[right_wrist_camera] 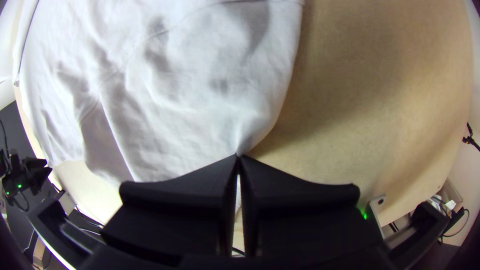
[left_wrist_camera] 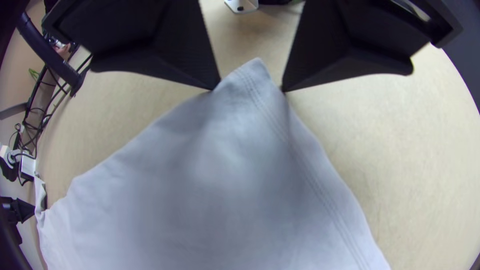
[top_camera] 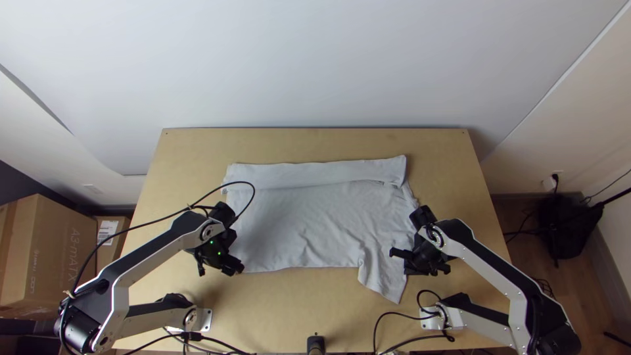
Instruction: Fold the t-shirt
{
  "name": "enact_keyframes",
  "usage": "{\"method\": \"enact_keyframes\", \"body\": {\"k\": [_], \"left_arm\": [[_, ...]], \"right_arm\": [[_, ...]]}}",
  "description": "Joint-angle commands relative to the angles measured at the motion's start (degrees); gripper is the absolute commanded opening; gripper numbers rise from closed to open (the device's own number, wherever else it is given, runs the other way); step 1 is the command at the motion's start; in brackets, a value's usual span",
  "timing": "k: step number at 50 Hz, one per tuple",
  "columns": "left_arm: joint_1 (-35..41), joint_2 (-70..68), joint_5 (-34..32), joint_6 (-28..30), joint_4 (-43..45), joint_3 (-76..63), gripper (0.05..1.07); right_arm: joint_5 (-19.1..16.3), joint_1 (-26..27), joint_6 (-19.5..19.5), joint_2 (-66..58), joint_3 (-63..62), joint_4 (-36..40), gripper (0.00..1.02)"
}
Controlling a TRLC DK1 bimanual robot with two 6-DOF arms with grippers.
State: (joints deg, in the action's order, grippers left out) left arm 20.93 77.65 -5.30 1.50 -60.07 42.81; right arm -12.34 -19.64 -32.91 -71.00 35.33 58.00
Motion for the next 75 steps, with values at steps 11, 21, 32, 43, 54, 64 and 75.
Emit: {"method": "enact_keyframes", "body": {"k": [11,21,32,43,54,64,75], "left_arm": [[0.61,-3.12,0.11,-0.71,3.82,0.35,0.08],[-5.99,-7.16,0.03,3.60,1.71,0.52,0.08],[-9.06,-10.76,0.03,5.71,0.04,-0.44,0.08],[-9.41,-11.73,-0.06,4.22,0.40,3.51,0.08],[-11.96,-10.59,-0.06,3.25,3.56,9.75,0.08],[-15.30,-5.66,-0.24,3.42,4.79,14.67,0.08],[-17.50,0.40,-0.24,3.95,7.08,20.74,0.08]], "right_arm": [[1.18,4.43,3.11,0.95,0.53,0.36,0.02],[3.81,15.24,12.16,-0.80,6.06,3.00,0.02],[6.10,26.14,19.99,-5.37,13.62,5.28,0.02],[6.01,23.51,19.90,-4.58,18.81,7.48,0.02],[6.01,21.04,19.90,-4.58,21.45,3.26,0.02],[6.10,17.97,22.27,-4.50,22.50,-2.89,0.02],[6.01,15.33,21.83,-8.36,27.60,-6.58,0.02]]}}
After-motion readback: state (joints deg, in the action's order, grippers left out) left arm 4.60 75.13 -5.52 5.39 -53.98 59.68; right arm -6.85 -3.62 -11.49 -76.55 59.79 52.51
